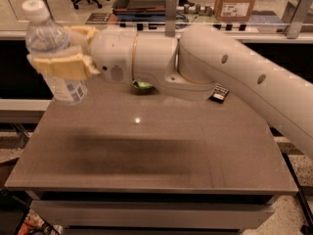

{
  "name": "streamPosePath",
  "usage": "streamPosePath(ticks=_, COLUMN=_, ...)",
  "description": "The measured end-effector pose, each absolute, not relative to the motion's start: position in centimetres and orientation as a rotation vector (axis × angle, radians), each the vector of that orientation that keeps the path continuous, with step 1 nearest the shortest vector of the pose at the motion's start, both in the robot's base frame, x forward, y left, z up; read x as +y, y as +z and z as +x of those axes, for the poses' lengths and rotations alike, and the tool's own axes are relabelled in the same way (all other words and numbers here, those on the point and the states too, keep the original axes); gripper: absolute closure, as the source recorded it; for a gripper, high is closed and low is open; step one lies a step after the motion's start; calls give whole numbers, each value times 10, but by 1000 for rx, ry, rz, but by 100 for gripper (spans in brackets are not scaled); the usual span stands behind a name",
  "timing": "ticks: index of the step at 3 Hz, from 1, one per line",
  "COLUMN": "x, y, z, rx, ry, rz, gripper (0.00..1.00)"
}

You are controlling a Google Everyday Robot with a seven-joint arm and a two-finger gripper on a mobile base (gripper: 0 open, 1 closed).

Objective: Pick blue plastic bottle

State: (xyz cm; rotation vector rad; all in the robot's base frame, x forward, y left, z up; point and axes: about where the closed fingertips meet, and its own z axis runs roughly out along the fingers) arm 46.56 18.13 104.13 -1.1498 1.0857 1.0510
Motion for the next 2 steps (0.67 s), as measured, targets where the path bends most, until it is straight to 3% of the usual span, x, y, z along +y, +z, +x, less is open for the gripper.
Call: streamPosePath(ticks=2, x=168, y=1074, z=469, rx=1085, ry=976, rz=-1178, gripper=100)
